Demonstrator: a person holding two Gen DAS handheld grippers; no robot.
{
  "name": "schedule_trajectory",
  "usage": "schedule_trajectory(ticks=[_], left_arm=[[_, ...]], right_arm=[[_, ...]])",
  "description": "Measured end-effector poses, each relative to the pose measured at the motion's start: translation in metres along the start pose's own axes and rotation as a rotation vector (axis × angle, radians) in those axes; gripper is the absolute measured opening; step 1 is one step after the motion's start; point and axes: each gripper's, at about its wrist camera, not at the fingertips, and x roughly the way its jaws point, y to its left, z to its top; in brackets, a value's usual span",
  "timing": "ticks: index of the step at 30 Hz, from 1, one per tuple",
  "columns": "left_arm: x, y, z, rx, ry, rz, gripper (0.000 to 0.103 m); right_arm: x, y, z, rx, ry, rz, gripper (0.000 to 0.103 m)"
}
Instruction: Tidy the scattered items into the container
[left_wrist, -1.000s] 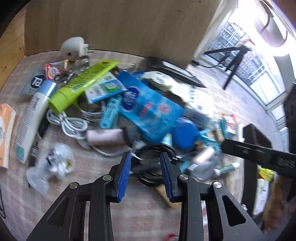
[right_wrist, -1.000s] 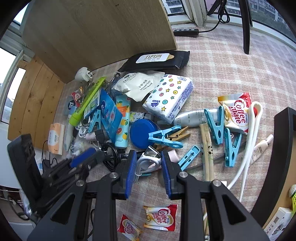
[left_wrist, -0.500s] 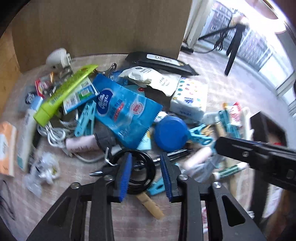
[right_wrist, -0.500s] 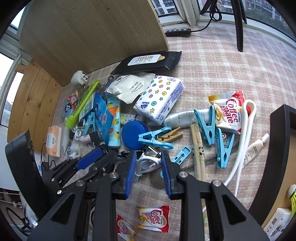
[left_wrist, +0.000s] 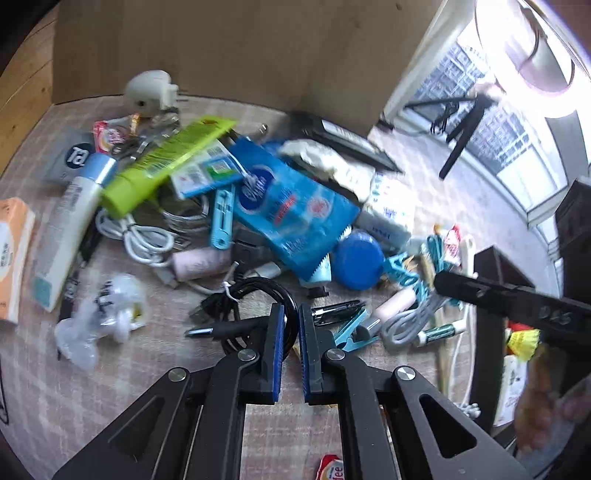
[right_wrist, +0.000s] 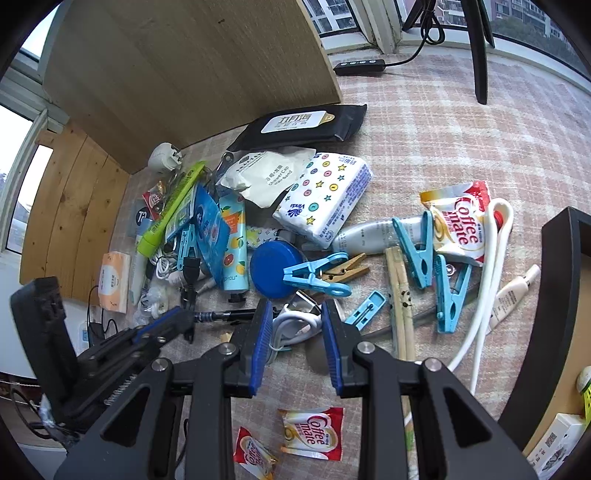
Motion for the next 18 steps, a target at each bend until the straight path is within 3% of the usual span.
schedule_trajectory(ticks=[18], left_arm=[[-0.036,0.037,-0.004,-0.127,-0.053,-0.087,0.003]], right_arm=[[-0.002,0.017,-0.006,-0.031,0.002,0.015,0.027]])
